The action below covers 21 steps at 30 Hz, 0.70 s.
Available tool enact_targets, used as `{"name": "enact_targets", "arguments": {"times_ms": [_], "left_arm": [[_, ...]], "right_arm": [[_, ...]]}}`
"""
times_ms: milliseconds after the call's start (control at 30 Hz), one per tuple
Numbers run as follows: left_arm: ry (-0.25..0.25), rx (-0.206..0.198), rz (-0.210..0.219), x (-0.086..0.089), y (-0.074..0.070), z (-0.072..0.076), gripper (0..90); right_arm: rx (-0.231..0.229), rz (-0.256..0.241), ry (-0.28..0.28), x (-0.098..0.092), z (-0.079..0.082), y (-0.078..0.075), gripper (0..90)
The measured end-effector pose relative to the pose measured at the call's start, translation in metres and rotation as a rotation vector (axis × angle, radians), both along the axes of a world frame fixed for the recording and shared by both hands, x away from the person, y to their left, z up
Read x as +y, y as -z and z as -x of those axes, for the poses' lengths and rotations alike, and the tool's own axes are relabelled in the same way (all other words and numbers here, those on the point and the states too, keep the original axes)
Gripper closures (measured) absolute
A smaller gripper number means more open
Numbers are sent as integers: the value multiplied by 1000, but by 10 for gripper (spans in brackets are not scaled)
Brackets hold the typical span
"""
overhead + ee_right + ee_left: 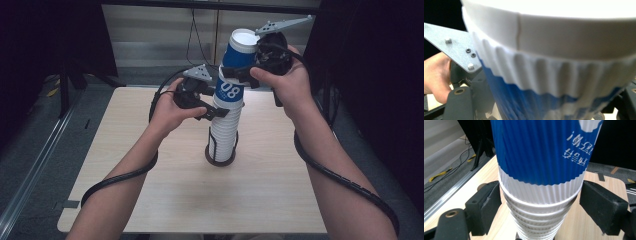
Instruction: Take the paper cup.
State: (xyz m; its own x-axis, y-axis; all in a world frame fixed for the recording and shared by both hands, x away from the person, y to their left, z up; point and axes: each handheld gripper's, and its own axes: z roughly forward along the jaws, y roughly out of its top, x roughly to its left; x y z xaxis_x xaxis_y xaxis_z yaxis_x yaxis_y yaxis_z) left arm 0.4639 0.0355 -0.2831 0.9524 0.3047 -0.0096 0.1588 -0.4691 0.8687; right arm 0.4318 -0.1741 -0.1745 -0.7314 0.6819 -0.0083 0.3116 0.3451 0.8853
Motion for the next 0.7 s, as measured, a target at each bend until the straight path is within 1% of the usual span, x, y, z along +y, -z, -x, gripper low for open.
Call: {"name": "enact_targets", "arguments": {"times_ms": [33, 67, 100, 133, 267, 333, 367, 467, 600, 700], "left_arm": [[-2, 1, 2, 0, 1, 0, 176], [4, 3, -20, 1, 1, 0, 180], [4, 3, -20, 1, 1, 0, 235], [6, 9, -14, 3, 2, 0, 239], [8, 12, -3, 5, 3, -1, 254], [9, 14, -1, 6, 2, 0, 285], [15, 12, -4, 7, 2, 0, 285], [10, 16, 0, 9, 1, 1, 304], [13, 12, 1, 9, 1, 1, 304], [9, 21, 2, 10, 1, 2, 303]], "right_arm": [[-3, -2, 0, 0, 0, -1, 216], [-5, -4, 0, -1, 1, -3, 216], [-5, -4, 0, -1, 1, -3, 216], [-9, -4, 3, -3, 2, -6, 216], [-18, -7, 9, -7, 5, -10, 216], [-20, -15, 10, -9, 6, -12, 216], [-22, -15, 11, -11, 6, -12, 216], [-20, -12, 15, -14, 7, -12, 214], [-21, -20, 18, -19, 9, -14, 215], [-20, -13, 22, -23, 12, -14, 214]]}}
